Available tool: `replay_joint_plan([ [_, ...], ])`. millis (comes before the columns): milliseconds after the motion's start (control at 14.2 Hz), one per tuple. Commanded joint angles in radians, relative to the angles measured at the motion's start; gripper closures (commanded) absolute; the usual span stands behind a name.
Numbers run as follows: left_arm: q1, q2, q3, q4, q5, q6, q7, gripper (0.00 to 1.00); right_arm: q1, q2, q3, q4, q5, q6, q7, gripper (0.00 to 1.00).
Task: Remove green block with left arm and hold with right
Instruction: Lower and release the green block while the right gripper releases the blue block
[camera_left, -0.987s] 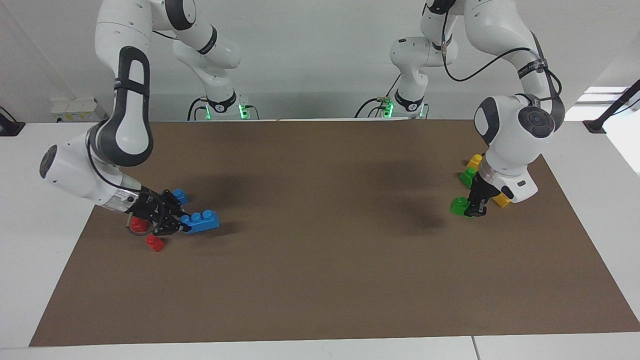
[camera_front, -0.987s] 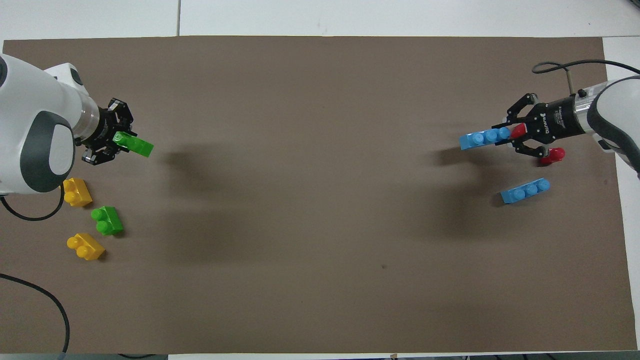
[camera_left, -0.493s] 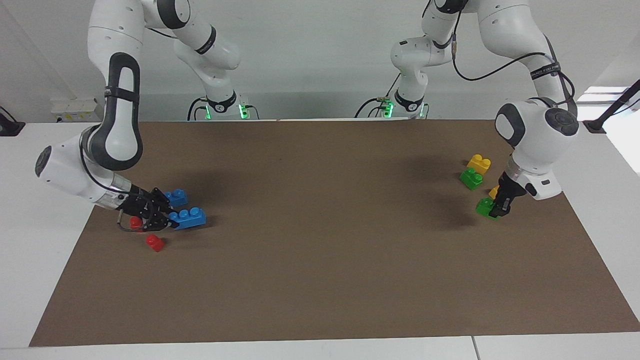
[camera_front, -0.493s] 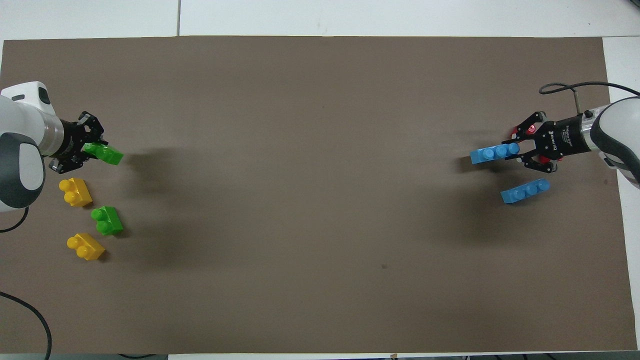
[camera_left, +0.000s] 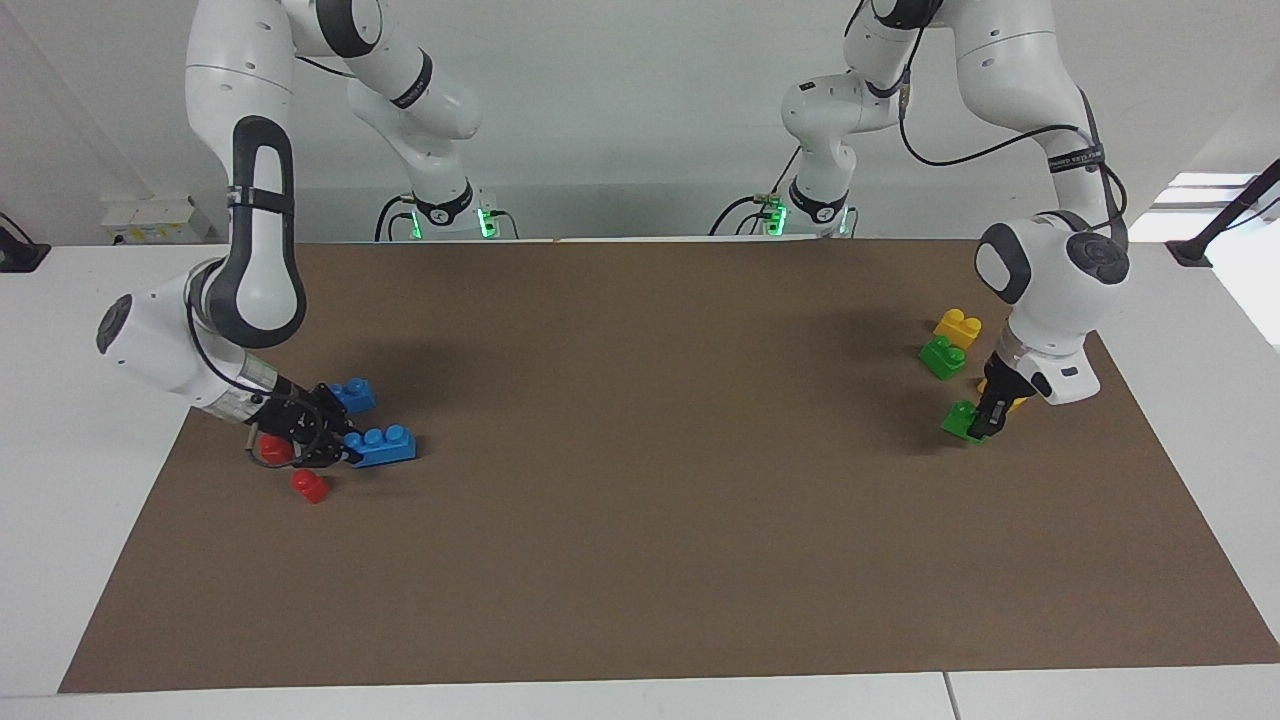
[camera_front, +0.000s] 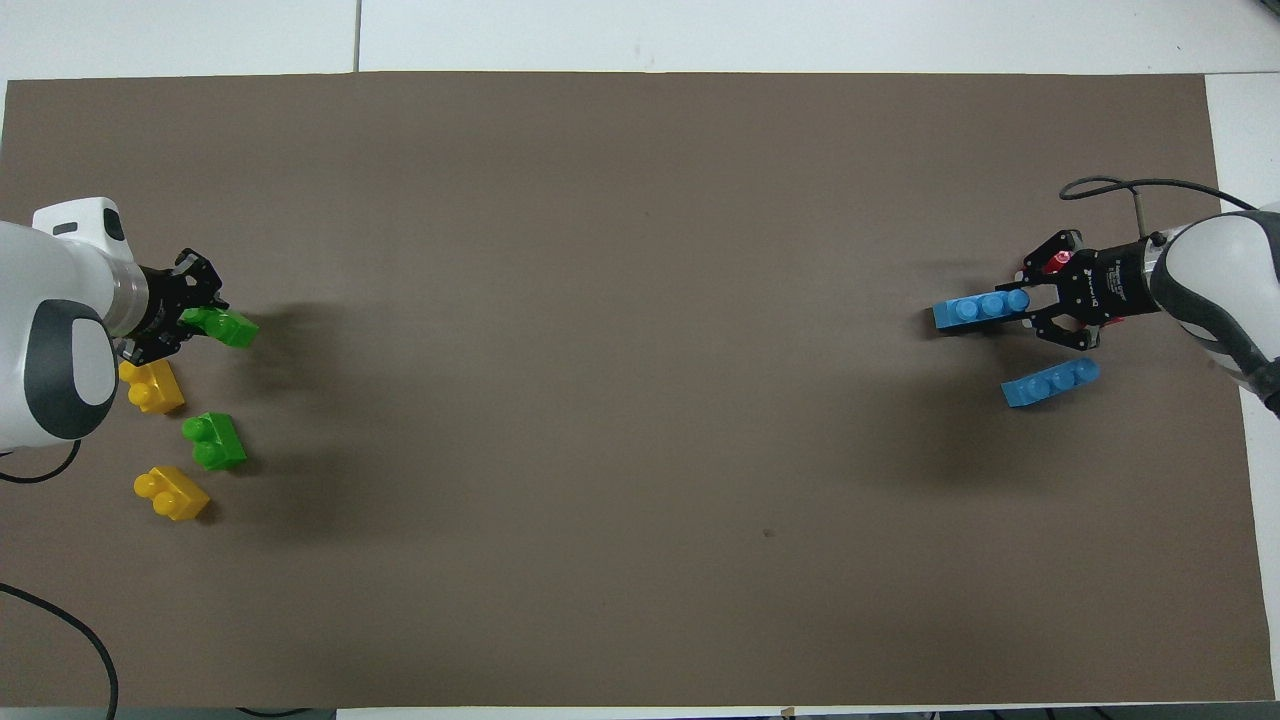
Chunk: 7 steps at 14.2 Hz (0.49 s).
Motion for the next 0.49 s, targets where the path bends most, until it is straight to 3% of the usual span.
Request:
replay_joint_plan([
  [0, 0.013, 0.004, -0.007, -0.026, -0.011, 0.051, 0.023, 1.0, 0.007, -0.032, 0.002, -0.039, -0.013, 0.02, -0.015, 0.79],
  [70, 0.015, 0.007, -0.007, -0.038, -0.011, 0.071, 0.023, 1.0, 0.007, -0.032, 0.002, -0.038, -0.013, 0.02, -0.011, 0.35],
  [141, 0.015, 0.011, -0.007, -0.044, -0.011, 0.081, 0.021, 1.0, 0.009, -0.032, 0.002, -0.028, -0.013, 0.011, -0.005, 0.09],
  [211, 0.015, 0.013, -0.007, -0.049, -0.011, 0.082, 0.02, 1.0, 0.009, -0.038, 0.002, -0.022, -0.015, 0.001, 0.001, 0.0],
  [423, 0.022, 0.018, -0.007, -0.049, -0.011, 0.082, 0.017, 1.0, 0.02, -0.086, 0.002, -0.002, -0.015, -0.027, 0.004, 0.0],
])
